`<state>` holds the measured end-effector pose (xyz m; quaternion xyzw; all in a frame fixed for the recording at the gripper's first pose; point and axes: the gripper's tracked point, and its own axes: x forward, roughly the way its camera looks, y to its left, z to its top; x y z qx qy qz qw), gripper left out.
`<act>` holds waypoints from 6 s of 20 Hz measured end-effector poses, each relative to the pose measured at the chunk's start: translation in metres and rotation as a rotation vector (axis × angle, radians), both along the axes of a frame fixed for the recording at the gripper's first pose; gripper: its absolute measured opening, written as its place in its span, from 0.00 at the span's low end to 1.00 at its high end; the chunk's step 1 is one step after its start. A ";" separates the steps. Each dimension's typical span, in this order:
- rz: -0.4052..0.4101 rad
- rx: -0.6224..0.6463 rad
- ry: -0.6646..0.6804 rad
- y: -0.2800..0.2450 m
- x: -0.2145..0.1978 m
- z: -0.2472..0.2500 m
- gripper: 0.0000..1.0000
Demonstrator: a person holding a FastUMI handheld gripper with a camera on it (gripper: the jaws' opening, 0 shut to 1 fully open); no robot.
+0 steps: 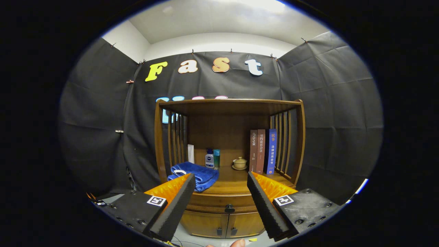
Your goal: Pull open the drawer, take out the items inside it, and place them on the countertop above the cabinet.
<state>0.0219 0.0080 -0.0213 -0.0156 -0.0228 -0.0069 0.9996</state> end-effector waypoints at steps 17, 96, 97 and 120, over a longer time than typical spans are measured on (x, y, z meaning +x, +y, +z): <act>-0.071 0.012 0.201 -0.027 0.136 -0.239 0.99; -0.067 -0.016 1.117 -0.056 0.167 -0.310 0.66; -0.077 0.016 1.128 -0.054 0.165 -0.310 0.60; 0.036 0.169 1.061 -0.054 0.133 -0.162 0.23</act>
